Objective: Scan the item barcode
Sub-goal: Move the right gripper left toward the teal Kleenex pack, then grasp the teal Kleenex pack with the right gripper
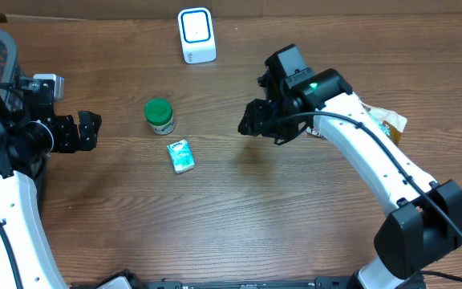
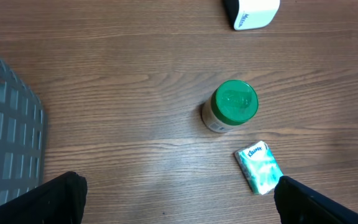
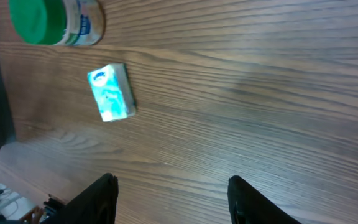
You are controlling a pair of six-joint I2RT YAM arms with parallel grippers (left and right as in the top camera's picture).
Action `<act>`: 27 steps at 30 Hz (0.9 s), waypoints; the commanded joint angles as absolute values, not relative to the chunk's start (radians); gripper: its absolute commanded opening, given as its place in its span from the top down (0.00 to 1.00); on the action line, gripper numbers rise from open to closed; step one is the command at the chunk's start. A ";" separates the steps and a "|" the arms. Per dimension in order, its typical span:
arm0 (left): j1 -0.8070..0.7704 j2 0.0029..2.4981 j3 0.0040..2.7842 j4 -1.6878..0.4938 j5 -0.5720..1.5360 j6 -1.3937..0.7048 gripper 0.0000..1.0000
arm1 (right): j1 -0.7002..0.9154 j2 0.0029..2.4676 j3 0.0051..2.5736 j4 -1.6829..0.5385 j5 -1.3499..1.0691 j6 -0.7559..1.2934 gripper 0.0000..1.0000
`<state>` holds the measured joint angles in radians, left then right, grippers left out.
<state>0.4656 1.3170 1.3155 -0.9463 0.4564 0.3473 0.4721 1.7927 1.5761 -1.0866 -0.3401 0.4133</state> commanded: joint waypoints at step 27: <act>0.471 1.320 1.317 -0.945 0.461 0.355 0.00 | 0.714 2.033 1.570 -0.750 -0.331 0.738 0.51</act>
